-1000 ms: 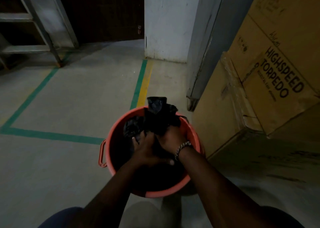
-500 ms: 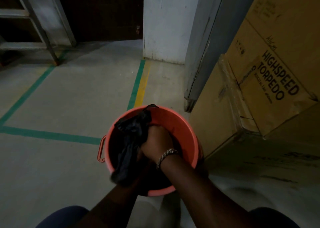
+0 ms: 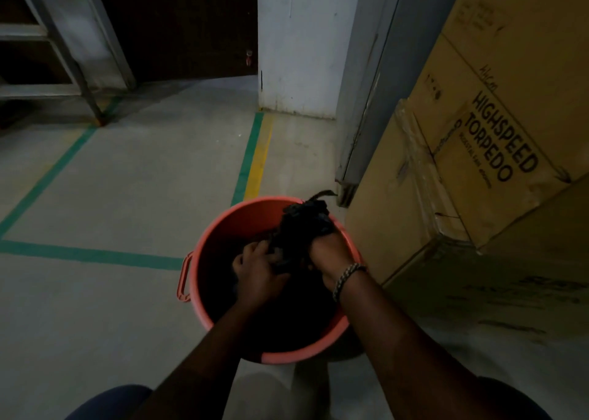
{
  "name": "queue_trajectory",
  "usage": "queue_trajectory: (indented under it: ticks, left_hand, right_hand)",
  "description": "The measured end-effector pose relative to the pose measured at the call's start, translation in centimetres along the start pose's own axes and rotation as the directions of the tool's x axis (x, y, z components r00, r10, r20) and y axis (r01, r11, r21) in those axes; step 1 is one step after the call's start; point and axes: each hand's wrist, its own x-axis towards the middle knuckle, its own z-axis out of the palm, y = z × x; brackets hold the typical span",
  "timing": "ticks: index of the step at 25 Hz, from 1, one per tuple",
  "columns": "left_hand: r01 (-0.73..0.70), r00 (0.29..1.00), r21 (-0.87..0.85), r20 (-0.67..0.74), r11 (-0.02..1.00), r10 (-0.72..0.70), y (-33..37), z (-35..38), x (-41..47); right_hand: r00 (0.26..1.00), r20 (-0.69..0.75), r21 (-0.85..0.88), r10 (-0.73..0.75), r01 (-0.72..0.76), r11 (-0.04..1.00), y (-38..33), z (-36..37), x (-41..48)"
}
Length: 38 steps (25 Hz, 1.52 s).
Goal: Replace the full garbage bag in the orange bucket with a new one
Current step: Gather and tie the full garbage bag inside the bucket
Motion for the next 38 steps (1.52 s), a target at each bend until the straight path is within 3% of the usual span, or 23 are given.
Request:
queue_trajectory:
  ticks: [1,3,6,9,12,17,24,26,27,28,29,30,31,32,33,34,35,37,38]
  left_hand:
    - [-0.025,0.999,0.081,-0.045,0.996,0.029,1.2,-1.2,-0.4]
    - [-0.057,0.998,0.211,-0.005,0.976,0.059,1.7,-2.1,-0.5]
    - [-0.040,0.998,0.254,0.061,0.966,0.026,1.2,-1.7,-0.2]
    - [-0.100,0.993,0.289,0.094,0.952,0.076,1.7,-1.5,-0.1]
    - [-0.159,0.981,0.297,0.152,0.941,0.118,1.9,-1.6,0.0]
    - [-0.206,0.972,0.240,0.164,0.949,0.170,1.8,-2.0,0.3]
    - [-0.216,0.970,0.227,0.157,0.949,0.184,2.2,-2.1,0.1]
    - [-0.219,0.969,0.249,0.167,0.943,0.181,2.2,-2.1,0.3]
    - [-0.216,0.969,0.253,0.172,0.943,0.176,2.2,-2.0,0.4]
    - [-0.208,0.971,0.255,0.169,0.944,0.169,2.2,-2.0,0.4]
    - [-0.198,0.974,0.259,0.164,0.945,0.159,2.1,-2.0,0.5]
    - [-0.190,0.975,0.268,0.164,0.944,0.149,2.0,-1.9,0.5]
    - [-0.188,0.974,0.281,0.173,0.941,0.143,2.0,-1.9,0.5]
    - [-0.195,0.972,0.289,0.181,0.937,0.146,1.9,-1.9,0.5]
    - [-0.203,0.970,0.284,0.188,0.937,0.154,2.0,-1.8,0.5]
    - [-0.211,0.968,0.271,0.192,0.939,0.163,1.9,-1.7,0.4]
    - [-0.220,0.966,0.266,0.193,0.939,0.172,1.9,-1.6,0.4]
    - [-0.252,0.960,0.300,0.194,0.920,0.200,1.6,-1.4,0.4]
    - [-0.271,0.958,0.336,0.182,0.902,0.220,1.4,-1.5,0.3]
  right_hand:
    - [0.997,0.012,0.135,0.072,-0.073,0.988,0.2,-0.5,0.2]
    - [0.975,0.035,0.321,0.221,-0.220,0.921,-0.1,-2.5,0.0]
    - [0.902,0.074,0.359,0.425,-0.422,0.833,0.3,-5.2,0.3]
    - [0.873,0.004,0.401,0.488,-0.449,0.798,0.3,-6.1,1.0]
    - [0.923,-0.075,0.378,0.378,-0.324,0.867,-0.7,-6.0,1.4]
    - [0.994,0.001,0.221,0.110,-0.108,0.969,-3.1,-5.0,1.0]
    - [0.996,0.093,0.234,0.011,-0.033,0.972,-5.1,-3.6,-0.5]
    - [0.999,0.048,0.134,0.025,-0.031,0.990,-5.8,-3.5,-0.6]
    - [0.998,-0.054,-0.022,0.022,-0.023,0.999,-6.1,-3.6,-0.5]
    - [0.982,-0.187,-0.253,-0.038,-0.011,0.967,-6.4,-3.9,-0.6]
    - [0.938,-0.296,-0.468,-0.179,0.021,0.883,-6.7,-4.2,-1.0]
    - [0.864,-0.315,-0.613,-0.393,0.130,0.779,-7.0,-4.2,-1.6]
    - [0.781,-0.216,-0.686,-0.586,0.306,0.661,-7.5,-3.9,-2.4]
    - [0.729,-0.028,-0.688,-0.684,0.482,0.542,-7.8,-3.2,-3.2]
    - [0.715,0.210,-0.667,-0.667,0.604,0.437,-7.9,-2.3,-3.7]
    - [0.726,0.433,-0.688,-0.534,0.649,0.326,-7.3,-1.3,-3.5]
    - [0.759,0.563,-0.746,-0.328,0.637,0.194,-6.2,-0.5,-3.2]
    - [0.843,0.538,-0.842,-0.016,0.538,0.028,-3.1,-0.3,-2.2]
    - [0.880,0.474,-0.881,0.046,0.472,0.038,-2.0,-0.8,-2.0]
